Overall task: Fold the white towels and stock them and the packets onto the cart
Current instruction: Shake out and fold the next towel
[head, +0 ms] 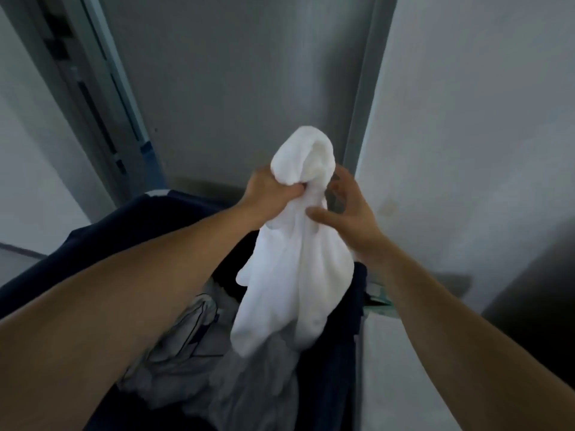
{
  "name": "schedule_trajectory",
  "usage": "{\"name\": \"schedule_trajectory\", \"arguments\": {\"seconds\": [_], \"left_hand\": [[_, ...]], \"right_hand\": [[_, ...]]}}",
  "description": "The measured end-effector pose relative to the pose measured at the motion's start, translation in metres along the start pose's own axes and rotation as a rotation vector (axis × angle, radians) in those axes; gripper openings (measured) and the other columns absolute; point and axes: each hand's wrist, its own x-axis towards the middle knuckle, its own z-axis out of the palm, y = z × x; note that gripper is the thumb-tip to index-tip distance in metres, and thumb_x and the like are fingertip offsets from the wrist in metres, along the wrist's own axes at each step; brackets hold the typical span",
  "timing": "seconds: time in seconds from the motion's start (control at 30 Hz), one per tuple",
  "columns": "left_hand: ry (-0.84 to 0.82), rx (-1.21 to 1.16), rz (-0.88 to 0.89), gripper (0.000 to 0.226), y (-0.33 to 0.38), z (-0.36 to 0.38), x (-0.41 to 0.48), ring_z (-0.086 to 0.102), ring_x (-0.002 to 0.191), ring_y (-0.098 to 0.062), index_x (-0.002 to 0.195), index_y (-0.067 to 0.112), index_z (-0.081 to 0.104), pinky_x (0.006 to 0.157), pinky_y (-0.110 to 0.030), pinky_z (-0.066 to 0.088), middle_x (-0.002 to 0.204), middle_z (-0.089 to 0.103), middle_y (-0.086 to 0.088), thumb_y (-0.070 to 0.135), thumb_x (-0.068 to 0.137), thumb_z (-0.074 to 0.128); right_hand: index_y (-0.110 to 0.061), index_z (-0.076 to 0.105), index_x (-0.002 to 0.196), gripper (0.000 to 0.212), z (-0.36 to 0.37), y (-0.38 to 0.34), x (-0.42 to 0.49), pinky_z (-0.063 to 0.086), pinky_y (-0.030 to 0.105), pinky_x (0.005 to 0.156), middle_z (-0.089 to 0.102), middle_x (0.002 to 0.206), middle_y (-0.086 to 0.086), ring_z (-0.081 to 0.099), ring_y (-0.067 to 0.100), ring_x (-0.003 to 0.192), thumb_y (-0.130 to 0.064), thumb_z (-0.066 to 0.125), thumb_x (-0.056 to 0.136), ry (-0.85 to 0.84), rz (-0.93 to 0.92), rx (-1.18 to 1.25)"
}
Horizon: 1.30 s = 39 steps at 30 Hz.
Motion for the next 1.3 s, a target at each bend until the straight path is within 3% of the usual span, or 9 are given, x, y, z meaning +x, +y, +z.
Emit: {"name": "schedule_trajectory", "arguments": {"seconds": [0.1,0.2,0.3,0.4,0.57,0.8,1.0,1.17,1.3], "left_hand": [[0.113,-0.06,0.05,0.026,0.064,-0.003,0.004,0.066,0.073,-0.007,0.094,0.022,0.062,0.047,-0.018,0.047,0.081,0.066,0.007,0.034,0.076,0.078],[0.118,-0.165,0.107,0.028,0.119,0.003,0.003,0.065,0.069,-0.013,0.095,0.017,0.062,0.043,-0.019,0.045,0.079,0.065,0.004,0.031,0.076,0.077],[0.052,-0.269,0.105,0.023,0.156,0.016,-0.003,0.059,0.059,-0.018,0.086,0.013,0.061,0.041,-0.022,0.043,0.069,0.06,0.0,0.026,0.075,0.076],[0.038,-0.332,0.134,0.023,0.175,0.025,-0.005,0.062,0.063,-0.022,0.085,0.015,0.062,0.05,-0.029,0.047,0.071,0.063,-0.001,0.027,0.073,0.076],[-0.019,-0.405,0.27,0.032,0.214,0.029,-0.011,0.069,0.084,-0.015,0.102,0.017,0.064,0.067,-0.031,0.056,0.092,0.071,0.001,0.034,0.078,0.076],[-0.119,-0.564,0.319,0.039,0.258,0.05,-0.025,0.071,0.091,-0.017,0.103,0.02,0.066,0.085,-0.044,0.059,0.099,0.073,0.002,0.04,0.073,0.08],[-0.339,-0.433,0.305,0.057,0.252,0.107,-0.05,0.072,0.094,-0.025,0.113,0.014,0.067,0.087,-0.048,0.058,0.103,0.074,-0.005,0.032,0.061,0.08],[-0.617,-0.011,0.34,0.052,0.207,0.173,-0.094,0.067,0.099,-0.018,0.12,0.02,0.064,0.082,-0.031,0.055,0.109,0.071,0.001,0.011,0.07,0.076],[-0.709,0.114,0.222,0.062,0.164,0.22,-0.126,0.062,0.107,-0.021,0.127,0.028,0.058,0.087,-0.036,0.053,0.117,0.066,0.001,-0.002,0.074,0.068]], "right_hand": [[-0.038,0.002,0.157,0.135,-0.014,-0.001,-0.014,0.032,0.049,0.117,0.02,0.163,-0.01,0.025,0.018,0.148,-0.053,0.092,0.057,-0.036,0.165,-0.328],[-0.039,0.003,0.156,0.146,-0.014,-0.009,-0.023,0.042,0.048,0.11,0.033,0.156,-0.011,0.038,0.019,0.139,-0.06,0.093,0.043,0.043,0.23,-0.233],[-0.031,0.045,0.136,0.093,-0.018,-0.031,-0.021,0.052,0.035,0.091,0.061,0.121,-0.013,0.059,0.015,0.112,-0.042,0.094,0.057,0.205,0.235,-0.097],[-0.029,0.06,0.105,0.035,-0.037,-0.055,-0.022,0.052,0.034,0.084,0.065,0.091,-0.012,0.065,0.02,0.097,-0.023,0.081,0.078,0.408,0.264,-0.114],[-0.032,0.063,0.096,0.028,-0.083,-0.094,-0.031,0.056,0.043,0.089,0.07,0.092,-0.007,0.067,0.021,0.091,-0.019,0.077,0.075,0.675,0.151,-0.086],[-0.033,0.066,0.098,0.029,-0.154,-0.143,-0.056,0.058,0.044,0.085,0.071,0.09,-0.007,0.067,0.02,0.087,-0.024,0.073,0.071,0.835,0.063,-0.232],[-0.021,0.06,0.118,0.048,-0.191,-0.094,-0.106,0.055,0.043,0.09,0.068,0.109,0.001,0.065,0.027,0.1,-0.029,0.079,0.075,0.721,0.252,-0.419],[-0.013,0.064,0.115,0.047,-0.237,-0.047,-0.163,0.056,0.034,0.072,0.068,0.111,0.004,0.064,0.023,0.099,-0.016,0.086,0.074,0.016,0.625,-0.511],[-0.002,0.065,0.116,0.044,-0.291,-0.018,-0.179,0.05,0.033,0.062,0.066,0.111,0.013,0.062,0.028,0.091,0.0,0.072,0.073,0.258,0.506,-0.625]]}}
